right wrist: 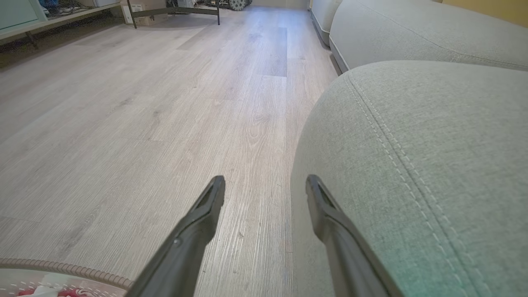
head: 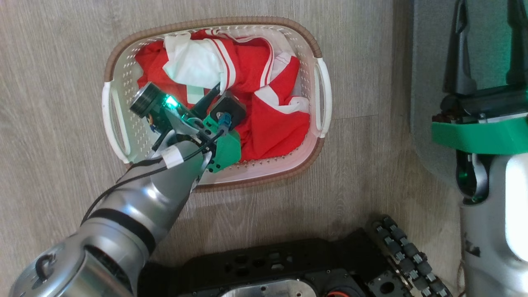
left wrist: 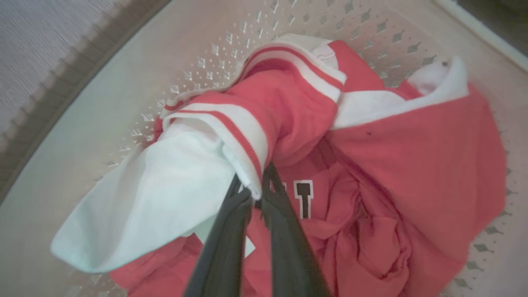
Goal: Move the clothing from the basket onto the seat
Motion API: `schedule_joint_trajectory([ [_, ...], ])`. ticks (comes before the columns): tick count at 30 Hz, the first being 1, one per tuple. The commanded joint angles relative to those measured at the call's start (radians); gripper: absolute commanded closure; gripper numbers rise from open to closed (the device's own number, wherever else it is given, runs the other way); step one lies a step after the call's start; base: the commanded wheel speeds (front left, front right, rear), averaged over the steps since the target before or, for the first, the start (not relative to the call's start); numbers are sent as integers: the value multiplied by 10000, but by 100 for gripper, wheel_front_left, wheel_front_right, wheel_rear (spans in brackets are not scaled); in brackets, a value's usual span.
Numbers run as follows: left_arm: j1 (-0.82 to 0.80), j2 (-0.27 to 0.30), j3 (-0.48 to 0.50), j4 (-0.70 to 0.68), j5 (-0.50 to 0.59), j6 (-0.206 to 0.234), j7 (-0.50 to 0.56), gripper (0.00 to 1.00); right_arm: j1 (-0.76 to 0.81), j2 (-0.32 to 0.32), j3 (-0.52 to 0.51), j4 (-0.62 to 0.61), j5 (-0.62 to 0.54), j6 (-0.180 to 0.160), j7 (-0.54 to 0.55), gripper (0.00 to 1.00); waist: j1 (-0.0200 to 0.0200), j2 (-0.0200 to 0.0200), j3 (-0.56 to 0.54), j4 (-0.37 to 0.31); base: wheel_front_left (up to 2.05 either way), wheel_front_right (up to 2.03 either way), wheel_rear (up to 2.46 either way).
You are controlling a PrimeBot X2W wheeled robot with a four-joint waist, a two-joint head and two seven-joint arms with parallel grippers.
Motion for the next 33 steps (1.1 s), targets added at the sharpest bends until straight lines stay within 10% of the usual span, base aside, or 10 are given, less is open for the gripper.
schedule_joint_trajectory([
  [1,-35,74,20,-119,-105,48,-117,100,143,-43,189,-317,-39,-4,-65,0,0,0,-16,1,0,0,0],
  [15,702,74,62,-1843,-1274,134,-504,100,251,-43,159,278,-19,-4,-65,0,0,0,-1599,332,0,0,0],
  [33,2723,472,1712,-4477,-1076,-270,-508,100,2091,-43,194,1854,91,-4,-65,0,0,0,-6626,811,0,0,0],
])
